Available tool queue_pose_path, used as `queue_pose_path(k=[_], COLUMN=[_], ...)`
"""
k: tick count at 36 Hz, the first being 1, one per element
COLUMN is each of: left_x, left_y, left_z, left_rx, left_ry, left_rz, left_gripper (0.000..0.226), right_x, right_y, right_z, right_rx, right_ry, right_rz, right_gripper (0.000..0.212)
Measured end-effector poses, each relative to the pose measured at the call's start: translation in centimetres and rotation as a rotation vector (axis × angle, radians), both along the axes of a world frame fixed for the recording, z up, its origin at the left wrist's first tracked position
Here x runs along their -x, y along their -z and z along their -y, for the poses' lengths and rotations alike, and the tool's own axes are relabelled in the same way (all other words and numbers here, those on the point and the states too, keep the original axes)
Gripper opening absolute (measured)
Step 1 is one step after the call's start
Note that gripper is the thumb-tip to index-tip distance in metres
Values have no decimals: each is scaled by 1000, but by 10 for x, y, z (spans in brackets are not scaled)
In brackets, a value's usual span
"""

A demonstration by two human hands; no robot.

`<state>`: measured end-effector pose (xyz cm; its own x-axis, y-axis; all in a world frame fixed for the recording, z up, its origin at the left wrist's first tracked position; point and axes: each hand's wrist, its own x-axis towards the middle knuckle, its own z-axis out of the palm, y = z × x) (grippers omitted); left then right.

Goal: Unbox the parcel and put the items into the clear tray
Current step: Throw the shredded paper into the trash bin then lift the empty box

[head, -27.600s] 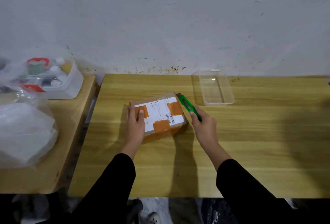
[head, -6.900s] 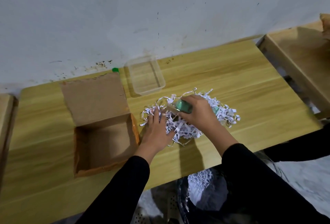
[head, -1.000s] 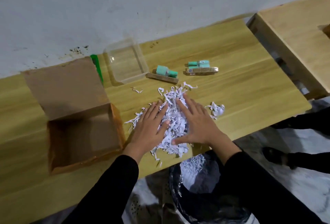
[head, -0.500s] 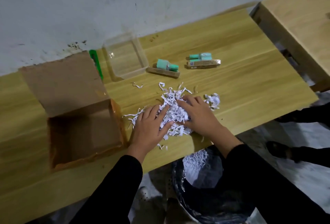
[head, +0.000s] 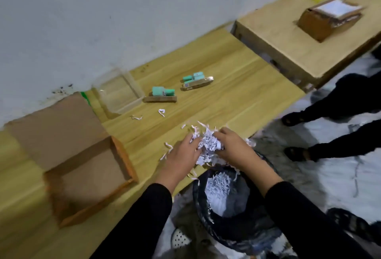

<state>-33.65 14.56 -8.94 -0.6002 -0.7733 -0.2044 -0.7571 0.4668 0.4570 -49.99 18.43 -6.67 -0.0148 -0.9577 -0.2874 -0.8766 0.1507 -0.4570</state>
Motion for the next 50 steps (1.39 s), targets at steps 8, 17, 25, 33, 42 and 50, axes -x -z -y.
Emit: queue_pose_path(k=[8,17,25,33,42,50], left_x=[87,137,148,147,143,120], left_y=[-21,19,50,64,57,14], left_z=[-48,-97,-111,-107,-98,-54], left_rx=[-77,-155,-276,-330,-341,-194], left_ry=[251,356,359,342,316,105], left_rz=[-95,86,174,208,180,-79], left_gripper=[38,39,51,47,40,32], right_x=[64,92,98,101,104,94], right_y=[-21,28,57,69,59,21], right_z=[-92,-153,-167,-168,-152,-94], right_rx=[-14,-151,-277,-309,-217,13], right_ry=[375,615,650,584,574,489], right_rz=[11,43,149,204,239,239], right_gripper=[49,48,71,80,56,46])
